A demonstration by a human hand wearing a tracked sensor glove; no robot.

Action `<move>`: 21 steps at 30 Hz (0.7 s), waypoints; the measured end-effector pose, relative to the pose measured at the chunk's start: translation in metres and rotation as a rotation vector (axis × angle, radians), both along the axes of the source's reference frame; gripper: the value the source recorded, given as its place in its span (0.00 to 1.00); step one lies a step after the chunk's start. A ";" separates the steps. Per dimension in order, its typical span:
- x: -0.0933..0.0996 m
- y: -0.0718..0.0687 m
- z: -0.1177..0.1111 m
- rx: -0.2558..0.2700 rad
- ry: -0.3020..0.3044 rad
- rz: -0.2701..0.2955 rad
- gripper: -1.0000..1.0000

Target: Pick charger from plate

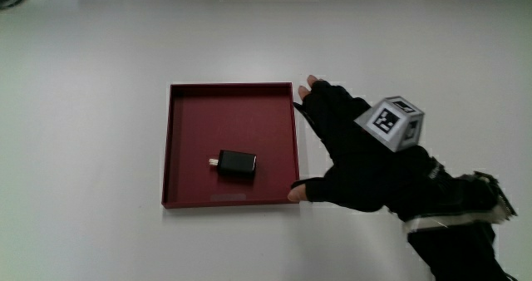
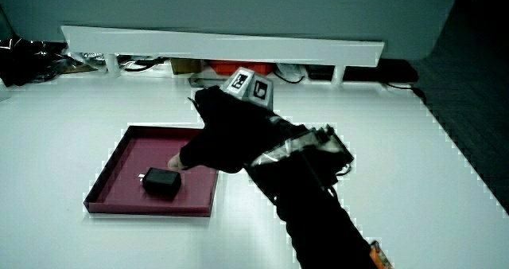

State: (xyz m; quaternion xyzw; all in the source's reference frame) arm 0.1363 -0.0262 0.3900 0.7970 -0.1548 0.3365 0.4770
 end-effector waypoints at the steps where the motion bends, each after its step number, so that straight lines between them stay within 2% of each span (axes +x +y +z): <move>1: -0.005 -0.001 0.002 -0.017 -0.046 0.021 0.50; 2: -0.008 -0.002 0.007 -0.013 -0.006 -0.002 0.50; 3: -0.012 -0.004 0.013 -0.003 0.004 -0.019 0.50; 6: -0.024 -0.008 0.025 -0.009 -0.009 -0.031 0.50; 7: -0.028 -0.009 0.032 0.010 -0.032 -0.057 0.50; 9: -0.035 -0.011 0.042 0.025 -0.018 -0.073 0.50; 11: -0.040 -0.013 0.051 0.007 -0.009 -0.063 0.50; 13: -0.046 -0.014 0.062 0.015 -0.026 -0.075 0.50; 14: -0.049 -0.015 0.064 0.135 -0.009 -0.078 0.50; 18: -0.058 -0.015 0.084 0.104 -0.002 -0.079 0.50; 21: -0.065 -0.013 0.098 0.101 0.015 -0.083 0.50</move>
